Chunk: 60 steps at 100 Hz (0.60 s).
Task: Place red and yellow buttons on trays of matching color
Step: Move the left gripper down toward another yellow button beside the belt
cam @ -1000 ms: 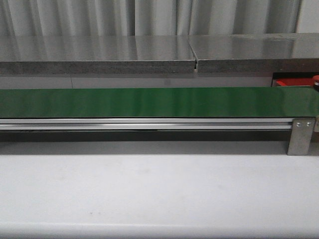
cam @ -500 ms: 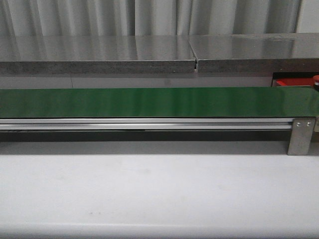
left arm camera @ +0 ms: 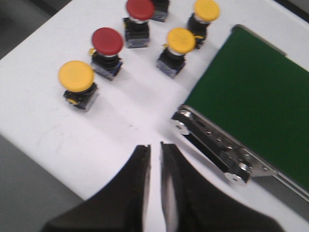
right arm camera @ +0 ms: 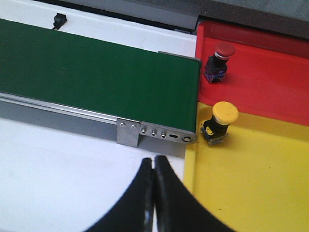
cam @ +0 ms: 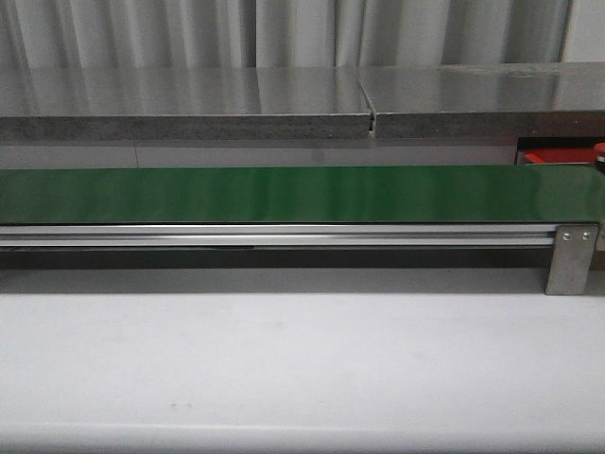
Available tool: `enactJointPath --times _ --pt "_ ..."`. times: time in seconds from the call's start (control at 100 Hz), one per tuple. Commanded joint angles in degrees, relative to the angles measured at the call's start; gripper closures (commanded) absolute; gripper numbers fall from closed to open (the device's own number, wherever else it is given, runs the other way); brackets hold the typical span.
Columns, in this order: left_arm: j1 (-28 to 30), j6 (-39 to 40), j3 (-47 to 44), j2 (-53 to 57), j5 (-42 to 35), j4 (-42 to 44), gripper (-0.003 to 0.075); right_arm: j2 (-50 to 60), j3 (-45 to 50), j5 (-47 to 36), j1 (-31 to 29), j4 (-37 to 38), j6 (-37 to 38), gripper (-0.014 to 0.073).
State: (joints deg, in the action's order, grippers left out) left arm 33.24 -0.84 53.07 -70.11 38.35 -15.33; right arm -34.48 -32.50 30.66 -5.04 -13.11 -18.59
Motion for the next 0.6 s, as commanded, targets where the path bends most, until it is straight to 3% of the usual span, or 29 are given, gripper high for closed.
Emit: enactJointPath --times 0.0,0.01,0.11,0.18,0.59 --pt "2.95 0.09 2.32 -1.53 -3.05 -1.74 0.0465 0.32 -1.54 -3.62 -0.02 -0.15 -0.37 0.0712" --pt "3.32 0.09 2.46 -2.01 -3.05 -1.74 0.0417 0.32 -1.54 -3.62 -0.02 -0.15 -0.37 0.0712" --pt "5.72 0.09 3.83 -5.24 -1.89 -1.97 0.0202 0.32 -1.54 -3.62 -0.02 -0.15 -0.37 0.0712" --pt "6.77 0.09 5.6 -7.76 0.83 -1.97 0.0125 0.32 -1.54 -3.62 -0.02 -0.15 -0.37 0.0712" --pt "7.5 0.09 21.91 -26.79 13.24 1.54 0.0122 0.32 -1.54 -3.62 -0.02 -0.15 -0.37 0.0712"
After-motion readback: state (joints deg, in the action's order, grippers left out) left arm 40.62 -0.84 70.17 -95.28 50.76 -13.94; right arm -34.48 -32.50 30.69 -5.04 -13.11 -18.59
